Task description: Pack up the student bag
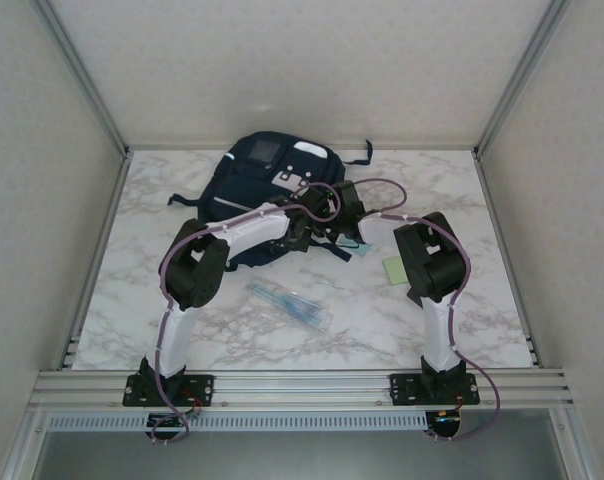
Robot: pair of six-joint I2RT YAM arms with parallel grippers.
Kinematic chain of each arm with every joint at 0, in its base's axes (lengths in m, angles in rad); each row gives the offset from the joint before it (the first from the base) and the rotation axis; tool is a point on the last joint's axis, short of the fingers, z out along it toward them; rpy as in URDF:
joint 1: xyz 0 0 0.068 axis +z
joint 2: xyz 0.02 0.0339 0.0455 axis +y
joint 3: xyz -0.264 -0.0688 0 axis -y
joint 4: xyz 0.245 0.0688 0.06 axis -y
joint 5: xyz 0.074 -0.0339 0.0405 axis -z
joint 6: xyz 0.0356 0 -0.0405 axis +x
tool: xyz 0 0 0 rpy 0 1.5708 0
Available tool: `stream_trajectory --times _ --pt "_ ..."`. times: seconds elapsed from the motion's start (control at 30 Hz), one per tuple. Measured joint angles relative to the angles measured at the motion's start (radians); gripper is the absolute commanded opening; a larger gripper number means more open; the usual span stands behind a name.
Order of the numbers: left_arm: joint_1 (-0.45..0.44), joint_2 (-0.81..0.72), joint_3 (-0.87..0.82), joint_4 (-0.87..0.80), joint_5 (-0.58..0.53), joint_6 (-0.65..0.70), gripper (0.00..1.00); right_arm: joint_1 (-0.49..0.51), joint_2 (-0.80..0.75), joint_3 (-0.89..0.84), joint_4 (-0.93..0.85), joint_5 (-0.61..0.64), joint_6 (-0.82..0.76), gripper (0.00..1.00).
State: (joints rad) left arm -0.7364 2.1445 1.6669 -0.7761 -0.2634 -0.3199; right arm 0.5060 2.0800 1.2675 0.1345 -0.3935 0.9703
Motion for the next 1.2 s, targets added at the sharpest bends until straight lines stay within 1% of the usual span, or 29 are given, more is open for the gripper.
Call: stream_trajectory --times 0.27,0.57,0.67,0.83,0.97,1.0,1.2 --pt "0.019 -0.098 0.0 -0.156 0.004 0.063 0.0 0.023 0.0 0.051 -0.061 -0.021 -0.047 0.0" --pt "0.045 -0.111 -0.015 -0.195 0.036 0.125 0.0 0.022 -0.012 0.058 -0.093 -0.03 -0.073 0.0" --pt "0.061 -0.124 -0.039 -0.201 0.069 0.142 0.0 0.02 -0.012 0.069 -0.115 -0.033 -0.088 0.0" --pt "0.109 -0.172 -0.057 -0.227 0.162 0.153 0.0 0.004 -0.014 0.1 -0.156 -0.057 -0.104 0.01" --pt "0.126 -0.208 -0.041 -0.225 0.254 0.148 0.0 -0.016 -0.041 0.1 -0.166 -0.082 -0.108 0.26" --pt "0.126 -0.21 -0.032 -0.226 0.269 0.146 0.0 -0.023 -0.054 0.099 -0.171 -0.084 -0.105 0.31" --pt "0.123 -0.21 0.033 -0.21 0.354 0.114 0.0 -0.056 -0.162 0.055 -0.147 -0.127 -0.068 0.48"
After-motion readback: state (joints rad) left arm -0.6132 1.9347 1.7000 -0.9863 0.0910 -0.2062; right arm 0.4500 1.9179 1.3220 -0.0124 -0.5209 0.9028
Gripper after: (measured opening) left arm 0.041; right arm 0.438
